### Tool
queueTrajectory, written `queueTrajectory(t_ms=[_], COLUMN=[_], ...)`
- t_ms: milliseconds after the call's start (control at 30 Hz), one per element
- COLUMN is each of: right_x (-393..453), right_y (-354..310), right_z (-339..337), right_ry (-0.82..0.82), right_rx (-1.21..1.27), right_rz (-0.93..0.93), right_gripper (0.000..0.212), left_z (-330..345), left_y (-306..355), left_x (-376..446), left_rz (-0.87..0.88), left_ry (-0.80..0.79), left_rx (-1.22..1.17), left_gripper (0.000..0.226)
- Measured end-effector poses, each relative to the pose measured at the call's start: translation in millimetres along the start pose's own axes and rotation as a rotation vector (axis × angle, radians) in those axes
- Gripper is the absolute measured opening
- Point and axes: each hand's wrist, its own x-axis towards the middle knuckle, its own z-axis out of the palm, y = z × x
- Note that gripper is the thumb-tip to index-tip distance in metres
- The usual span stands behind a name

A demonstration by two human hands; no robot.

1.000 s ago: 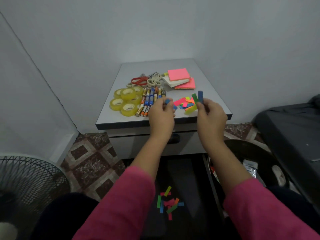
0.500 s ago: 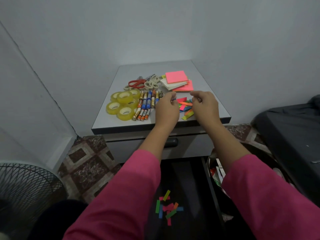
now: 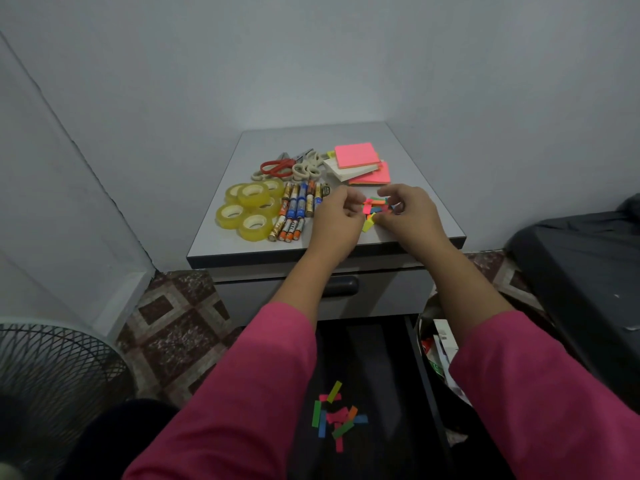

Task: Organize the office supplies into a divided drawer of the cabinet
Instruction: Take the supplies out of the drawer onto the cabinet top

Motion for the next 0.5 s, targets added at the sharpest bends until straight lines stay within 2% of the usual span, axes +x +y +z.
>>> queueTrajectory(t_ms=[167,333,433,500], right_x=[-5.1,-34.8,-68.8,-92.1], right_y=[2.2,2.3,16.1,33.9], right_z=[-1.7,2.3,14.2,28.0], right_ry=[0.053,0.218,0.358,0.364], right_rx=[0.02,0.246,0.18,0.117], right_rz=[-0.02,-0.109,-0.272,-0.331], right_gripper=[0.021,0.014,0.013,0.014], left_z=[-1.5,-6.2,-8.8,-10.0], left_y=[-1.3,4.0,-4.0,-18.5], left_x=[-2.6,-20.4,-49.5,-73.0], left_rz=[0.023,0.088,0.134,0.163], left_ry=[-0.022,-0.016,0.033,0.047], left_rx=[-0.029,-0.13,-0.164,-0.124], left_gripper=[0.02,0.017,0.02,0.021])
